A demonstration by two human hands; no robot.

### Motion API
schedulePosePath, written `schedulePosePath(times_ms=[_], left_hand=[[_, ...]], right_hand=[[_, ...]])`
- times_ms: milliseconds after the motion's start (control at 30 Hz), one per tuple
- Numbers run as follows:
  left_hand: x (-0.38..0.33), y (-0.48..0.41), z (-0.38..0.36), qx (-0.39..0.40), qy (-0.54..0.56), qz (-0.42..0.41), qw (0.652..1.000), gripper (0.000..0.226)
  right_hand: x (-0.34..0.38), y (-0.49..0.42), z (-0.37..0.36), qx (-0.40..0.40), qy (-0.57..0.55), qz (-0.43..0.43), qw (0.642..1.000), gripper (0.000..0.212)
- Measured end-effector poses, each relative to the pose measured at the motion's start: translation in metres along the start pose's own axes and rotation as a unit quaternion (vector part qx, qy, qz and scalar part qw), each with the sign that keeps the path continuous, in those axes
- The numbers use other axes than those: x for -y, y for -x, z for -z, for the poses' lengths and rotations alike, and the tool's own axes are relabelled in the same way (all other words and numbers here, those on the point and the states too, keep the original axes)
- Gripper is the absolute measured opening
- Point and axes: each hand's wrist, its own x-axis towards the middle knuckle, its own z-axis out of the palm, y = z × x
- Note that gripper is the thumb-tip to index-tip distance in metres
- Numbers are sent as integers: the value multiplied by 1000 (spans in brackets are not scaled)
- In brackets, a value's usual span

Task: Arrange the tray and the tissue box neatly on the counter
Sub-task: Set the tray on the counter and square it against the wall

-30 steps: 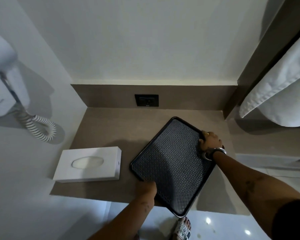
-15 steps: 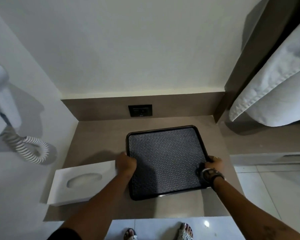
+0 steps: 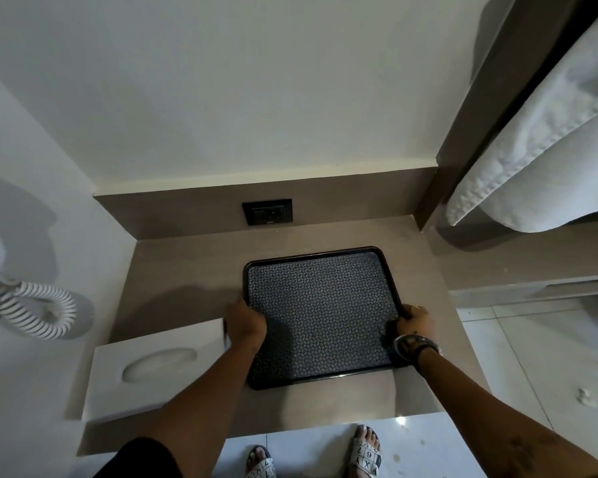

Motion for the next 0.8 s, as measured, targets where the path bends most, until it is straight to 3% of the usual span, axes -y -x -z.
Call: schedulePosePath(times_ms=[133,200,267,333,433,567,800], left_hand=[[-8,20,-7,-10,-25,-36,999,20],[-4,38,-17,-3,-78,-49,996,52],[8,62,-31,-23,-142,-139,980,72],[26,87,-46,-18,-170,-230,958,78],[54,112,-62,21,-233,-283,930,83],[86,117,-69,66,-293,-318,899,83],[88,104,-70,99,-300,-310,897,86]], right_hand=[[2,11,5,7,79,32,996,41],[-2,27,6,-22,176,96,979,52],[-12,51,1,-33,216,198,956,60],[-25,77,-10,-17,269,288,919,68],[-41,108,-34,50,325,369,869,76],[-56,123,-52,123,373,387,834,81],[-47,116,-56,161,387,367,830,85]])
